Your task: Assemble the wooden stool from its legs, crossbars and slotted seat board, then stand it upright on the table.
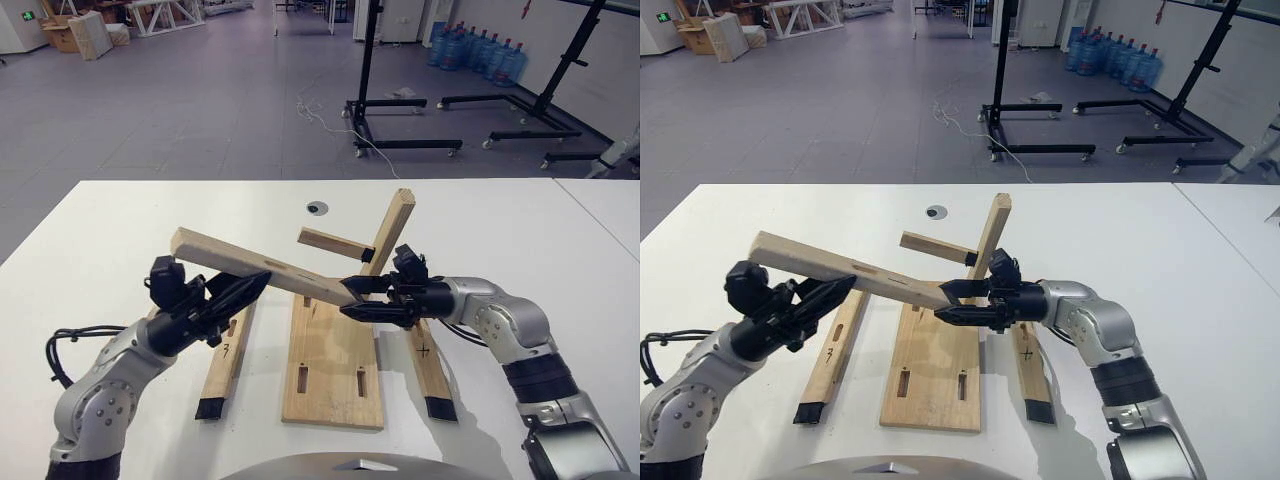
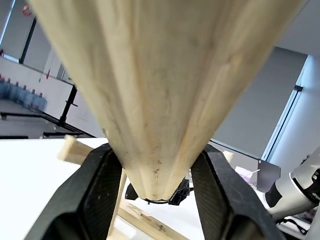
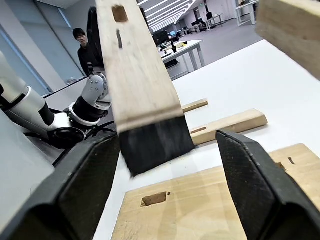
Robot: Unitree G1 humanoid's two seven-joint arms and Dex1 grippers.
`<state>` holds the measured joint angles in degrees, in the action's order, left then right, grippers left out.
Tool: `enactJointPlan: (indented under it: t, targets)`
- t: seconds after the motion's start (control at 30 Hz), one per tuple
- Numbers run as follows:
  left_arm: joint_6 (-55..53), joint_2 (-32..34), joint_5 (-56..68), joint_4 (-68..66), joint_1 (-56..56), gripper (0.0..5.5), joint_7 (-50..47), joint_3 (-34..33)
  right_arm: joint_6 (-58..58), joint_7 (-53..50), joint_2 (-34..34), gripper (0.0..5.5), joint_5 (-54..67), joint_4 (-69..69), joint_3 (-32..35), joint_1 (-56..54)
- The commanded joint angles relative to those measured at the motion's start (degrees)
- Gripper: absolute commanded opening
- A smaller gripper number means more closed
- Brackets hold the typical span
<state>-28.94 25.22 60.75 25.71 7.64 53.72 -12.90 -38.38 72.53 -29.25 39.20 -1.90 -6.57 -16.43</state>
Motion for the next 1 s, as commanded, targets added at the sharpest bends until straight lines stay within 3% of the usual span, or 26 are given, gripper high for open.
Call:
enactJointPlan:
  t: [0.03, 0.2, 0.4, 0.6, 1.0]
  targets:
    - [-0.14, 5.16, -0.20, -3.12, -3.27, 2.01, 2.38, -4.22, 0.20, -0.35, -2.11, 3.39, -0.72, -1.84, 0.92, 1.65]
    - [0.14, 12.49, -7.13, -8.71, -7.45, 2.01, 7.63, -2.81, -0.87, -2.07, -3.82, 3.39, 2.22, -7.34, 5.08, 3.50]
    - [2.07, 15.86, -16.11, -15.13, -13.25, 2.01, 12.58, 2.84, -2.40, -5.69, -4.86, 3.39, 7.41, -11.76, 11.31, 0.89]
    - [4.07, 19.05, -19.90, -20.26, -17.31, 2.01, 16.64, 2.09, -2.40, -6.21, -6.44, 3.39, 8.22, -9.85, 13.84, -0.56]
    - [9.28, 14.94, -24.97, -22.81, -26.81, 2.00, 19.75, 8.72, -4.36, -8.76, -6.66, 3.39, 12.96, -0.72, 20.35, -9.81]
